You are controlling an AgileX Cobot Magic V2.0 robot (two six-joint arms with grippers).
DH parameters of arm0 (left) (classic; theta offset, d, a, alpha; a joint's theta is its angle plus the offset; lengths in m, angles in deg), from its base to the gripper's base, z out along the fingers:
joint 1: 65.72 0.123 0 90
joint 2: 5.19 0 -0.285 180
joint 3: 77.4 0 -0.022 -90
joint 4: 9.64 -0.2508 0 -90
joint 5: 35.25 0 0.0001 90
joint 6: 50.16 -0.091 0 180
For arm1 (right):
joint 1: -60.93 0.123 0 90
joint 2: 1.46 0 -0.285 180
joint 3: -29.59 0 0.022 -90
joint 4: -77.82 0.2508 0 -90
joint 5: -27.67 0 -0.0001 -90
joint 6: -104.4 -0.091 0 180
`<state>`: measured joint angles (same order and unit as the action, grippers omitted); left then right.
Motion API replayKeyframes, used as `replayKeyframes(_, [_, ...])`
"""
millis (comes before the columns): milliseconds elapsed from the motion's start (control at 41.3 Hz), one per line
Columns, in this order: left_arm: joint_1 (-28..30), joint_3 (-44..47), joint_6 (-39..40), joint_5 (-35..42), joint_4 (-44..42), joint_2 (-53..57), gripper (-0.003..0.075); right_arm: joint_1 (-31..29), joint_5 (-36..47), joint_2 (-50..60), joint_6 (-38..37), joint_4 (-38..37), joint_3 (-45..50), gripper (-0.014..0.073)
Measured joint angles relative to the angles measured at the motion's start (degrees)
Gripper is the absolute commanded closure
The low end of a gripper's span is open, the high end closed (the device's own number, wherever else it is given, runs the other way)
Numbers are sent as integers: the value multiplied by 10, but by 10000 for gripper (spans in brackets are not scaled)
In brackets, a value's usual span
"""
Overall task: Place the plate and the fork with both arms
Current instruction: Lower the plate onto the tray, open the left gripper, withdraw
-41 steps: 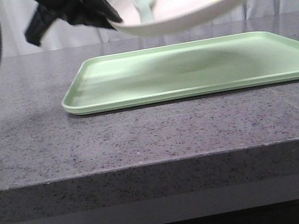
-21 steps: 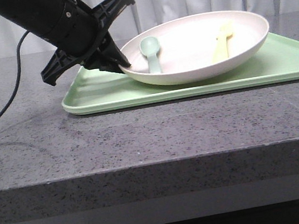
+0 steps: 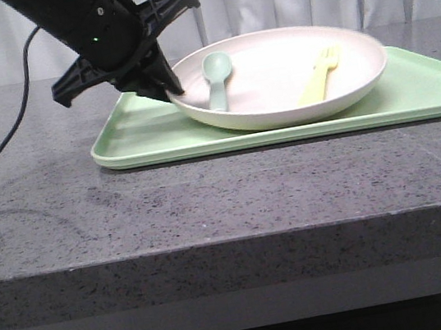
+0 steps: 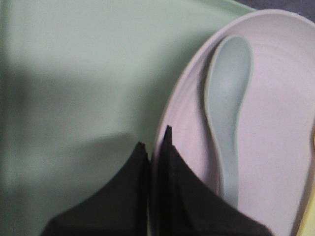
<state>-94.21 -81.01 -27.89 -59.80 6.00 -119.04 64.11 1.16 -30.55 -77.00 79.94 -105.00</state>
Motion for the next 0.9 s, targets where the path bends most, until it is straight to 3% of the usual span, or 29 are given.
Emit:
replayKeyframes(97, [-2, -24, 92, -38, -103, -4, 739, 0, 0, 0, 0, 0, 0, -57])
replayKeyframes(169, [-2, -30, 118, -40, -122, -4, 739, 0, 0, 0, 0, 0, 0, -57])
replayKeyframes(654, [-17, -39, 135, -29, -128, -15, 727, 0, 0, 0, 0, 0, 0, -57])
replayKeyframes(726, [-22, -39, 135, -25, -128, -17, 676, 0, 0, 0, 0, 0, 0, -57])
replayKeyframes(896, [-26, -40, 135, -8, -124, -20, 420, 0, 0, 0, 0, 0, 0, -57])
